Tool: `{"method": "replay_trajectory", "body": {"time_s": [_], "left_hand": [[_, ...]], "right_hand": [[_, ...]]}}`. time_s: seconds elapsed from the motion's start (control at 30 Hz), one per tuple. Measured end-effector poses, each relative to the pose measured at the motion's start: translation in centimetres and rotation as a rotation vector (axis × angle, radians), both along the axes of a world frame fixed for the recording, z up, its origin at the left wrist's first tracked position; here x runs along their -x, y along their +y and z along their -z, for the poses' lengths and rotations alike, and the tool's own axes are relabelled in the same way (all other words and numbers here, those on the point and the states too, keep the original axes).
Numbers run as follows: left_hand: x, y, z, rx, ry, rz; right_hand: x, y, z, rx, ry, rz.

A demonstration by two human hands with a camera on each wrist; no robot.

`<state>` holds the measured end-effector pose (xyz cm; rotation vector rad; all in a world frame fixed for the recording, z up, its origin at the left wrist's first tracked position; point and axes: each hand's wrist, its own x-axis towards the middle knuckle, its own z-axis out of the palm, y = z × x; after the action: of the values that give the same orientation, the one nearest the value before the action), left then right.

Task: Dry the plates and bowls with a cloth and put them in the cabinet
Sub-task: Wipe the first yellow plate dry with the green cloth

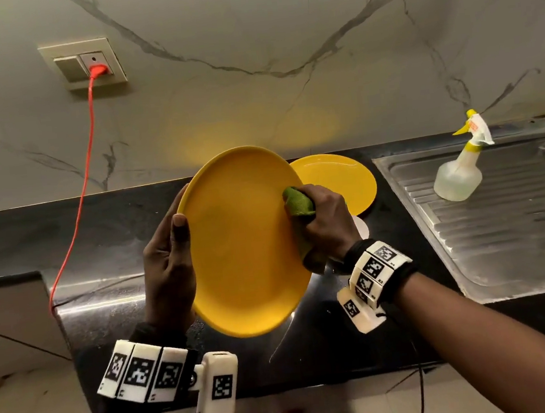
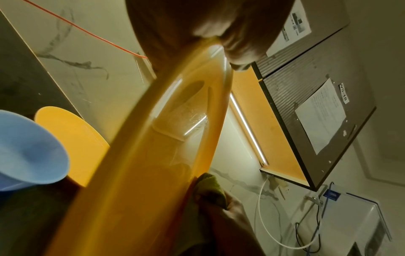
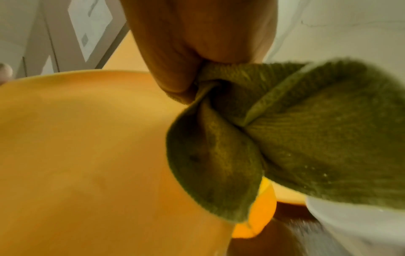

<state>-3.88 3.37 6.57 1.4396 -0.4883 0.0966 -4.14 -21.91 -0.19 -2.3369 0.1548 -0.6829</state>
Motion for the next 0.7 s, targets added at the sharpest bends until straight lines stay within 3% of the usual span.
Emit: {"method": "replay_trajectory", "body": {"time_s": [0.13, 0.23, 0.53, 0.7], "left_hand": [[-0.4, -0.2, -0.5, -0.013, 0.007, -0.021], [-0.3, -0.4, -0.7, -0.023, -0.004, -0.024], [-0.7, -1.3, -0.2, -0.064, -0.057, -0.068], [-0.7, -2.9, -0.2, -0.081, -0.018, -0.067]], "right_hand": [[-1.1, -0.5, -3.0, 0.048, -0.157, -0.036], [-1.9, -0.6, -4.0, 0.085, -0.160, -0.094], [0.8, -0.9, 1.5, -0.008, 0.082, -0.127], [-0.5, -2.3, 0.7, -0.093, 0.026, -0.006]]}}
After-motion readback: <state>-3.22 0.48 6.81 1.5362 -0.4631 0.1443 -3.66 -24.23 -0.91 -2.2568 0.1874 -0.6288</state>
